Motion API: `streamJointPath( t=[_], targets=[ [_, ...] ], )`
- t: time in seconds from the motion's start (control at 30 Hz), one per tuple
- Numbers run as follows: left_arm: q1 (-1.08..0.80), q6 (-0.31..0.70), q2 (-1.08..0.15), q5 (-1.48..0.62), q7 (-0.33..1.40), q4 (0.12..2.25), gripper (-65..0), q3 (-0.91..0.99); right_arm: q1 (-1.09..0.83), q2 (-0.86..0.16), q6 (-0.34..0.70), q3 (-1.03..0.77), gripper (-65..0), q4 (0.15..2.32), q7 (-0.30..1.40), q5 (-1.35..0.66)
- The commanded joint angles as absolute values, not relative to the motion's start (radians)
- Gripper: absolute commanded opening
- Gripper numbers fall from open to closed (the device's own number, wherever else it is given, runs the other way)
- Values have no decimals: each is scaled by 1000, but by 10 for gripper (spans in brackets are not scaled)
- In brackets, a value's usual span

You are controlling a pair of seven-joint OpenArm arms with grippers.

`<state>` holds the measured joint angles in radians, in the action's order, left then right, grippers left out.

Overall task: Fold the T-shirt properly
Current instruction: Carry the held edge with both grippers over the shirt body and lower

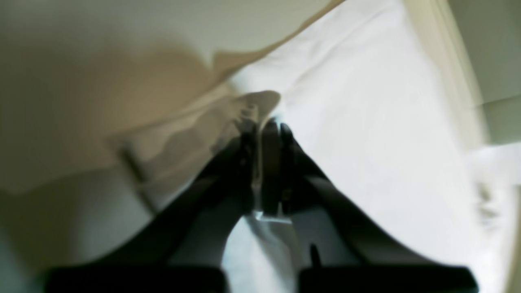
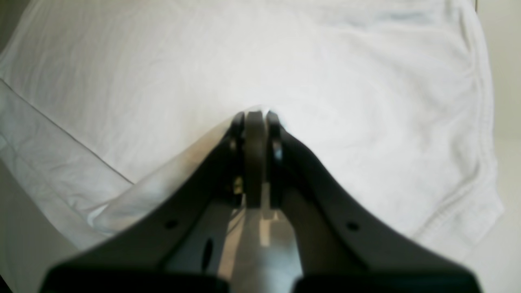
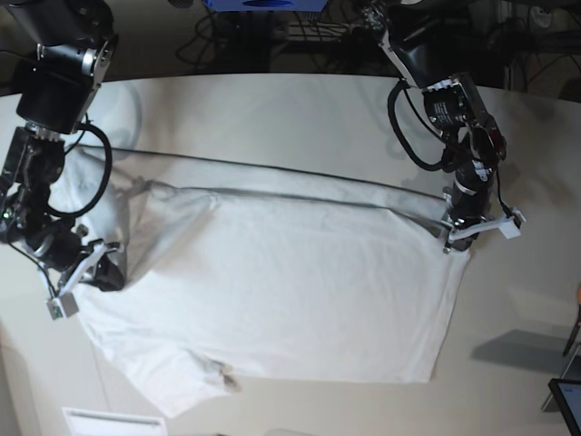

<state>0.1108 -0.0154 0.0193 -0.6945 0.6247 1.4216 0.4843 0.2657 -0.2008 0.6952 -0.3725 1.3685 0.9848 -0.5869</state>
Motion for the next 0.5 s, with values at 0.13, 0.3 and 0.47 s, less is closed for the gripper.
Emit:
streamJointPath(
  t=[0.13,0.3,0.47],
  targets=[
    [130,-5,2,-786,607,1394,-470,484,292,-216,698,-377,-647,1383,958,-610],
    [130,-5,2,-797,605,1385,-437,487,294,-216,698,-378,-647,1383,954,-613],
    [130,-5,18,-869,605,1386,-435,556,294,-211,698,-380,-647,1382,917,-615]
  ],
)
